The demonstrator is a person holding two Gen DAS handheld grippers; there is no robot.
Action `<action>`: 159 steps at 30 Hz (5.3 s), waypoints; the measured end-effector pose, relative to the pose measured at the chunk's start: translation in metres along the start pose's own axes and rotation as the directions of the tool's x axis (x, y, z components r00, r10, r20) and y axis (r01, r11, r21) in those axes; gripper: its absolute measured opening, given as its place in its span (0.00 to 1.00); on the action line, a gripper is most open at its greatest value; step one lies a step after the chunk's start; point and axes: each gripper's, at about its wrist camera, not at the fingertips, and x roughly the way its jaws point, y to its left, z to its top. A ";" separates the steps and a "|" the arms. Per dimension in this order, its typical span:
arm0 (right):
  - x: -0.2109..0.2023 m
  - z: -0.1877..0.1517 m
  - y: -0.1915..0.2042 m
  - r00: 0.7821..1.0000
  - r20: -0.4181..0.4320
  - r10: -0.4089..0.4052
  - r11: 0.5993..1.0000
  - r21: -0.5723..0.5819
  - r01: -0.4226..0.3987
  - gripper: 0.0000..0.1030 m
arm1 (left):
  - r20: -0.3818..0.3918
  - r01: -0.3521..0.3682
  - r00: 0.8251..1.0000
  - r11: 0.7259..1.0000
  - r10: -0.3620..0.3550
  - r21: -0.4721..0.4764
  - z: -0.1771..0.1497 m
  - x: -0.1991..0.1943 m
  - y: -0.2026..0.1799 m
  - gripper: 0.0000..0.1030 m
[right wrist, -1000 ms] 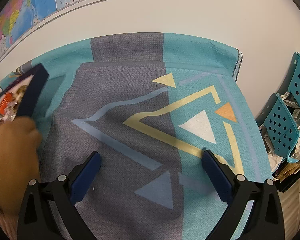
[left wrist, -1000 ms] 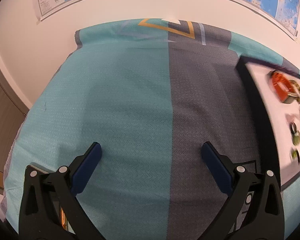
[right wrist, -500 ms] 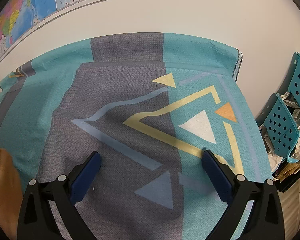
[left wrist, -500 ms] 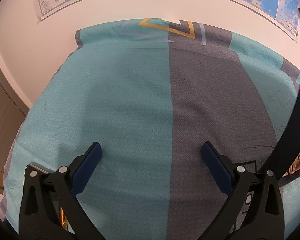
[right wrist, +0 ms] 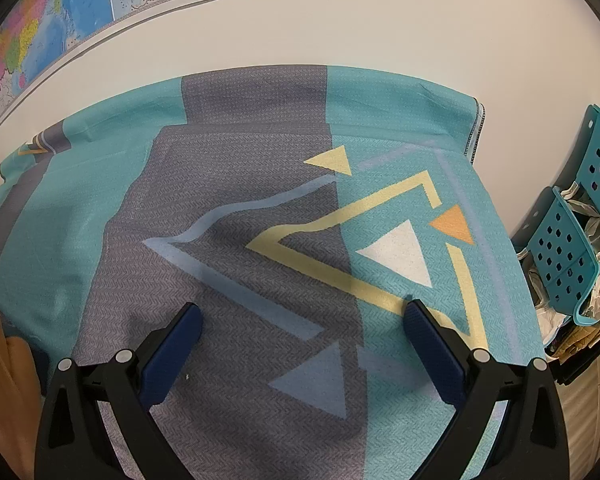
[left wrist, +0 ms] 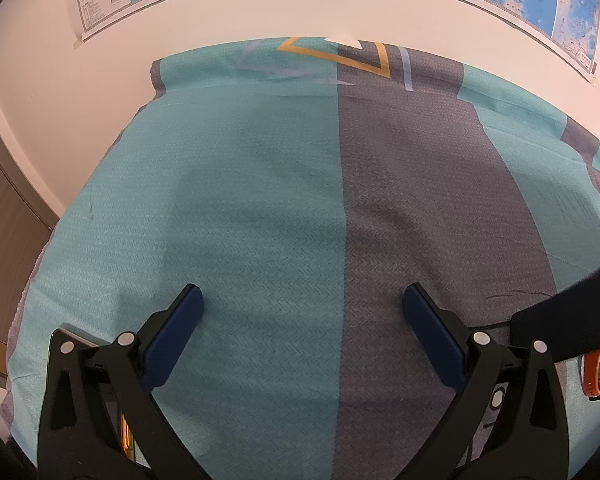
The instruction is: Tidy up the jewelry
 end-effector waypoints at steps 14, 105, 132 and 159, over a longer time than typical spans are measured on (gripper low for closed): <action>0.000 0.000 0.000 1.000 0.000 0.000 1.000 0.000 0.000 0.95 | 0.000 0.000 1.000 1.000 0.000 -0.001 0.000 0.000 0.000 0.96; -0.102 -0.082 0.237 0.909 0.207 0.361 0.927 -0.190 -0.325 0.94 | 0.178 0.132 0.971 0.978 -0.160 0.159 -0.053 -0.107 -0.141 0.95; -0.098 -0.082 0.233 0.911 0.198 0.363 0.928 -0.162 -0.335 0.94 | 0.159 0.137 0.974 0.979 -0.160 0.149 -0.055 -0.102 -0.142 0.95; -0.096 -0.084 0.232 0.912 0.194 0.361 0.928 -0.167 -0.332 0.94 | 0.172 0.148 0.970 0.979 -0.172 0.142 -0.056 -0.101 -0.141 0.94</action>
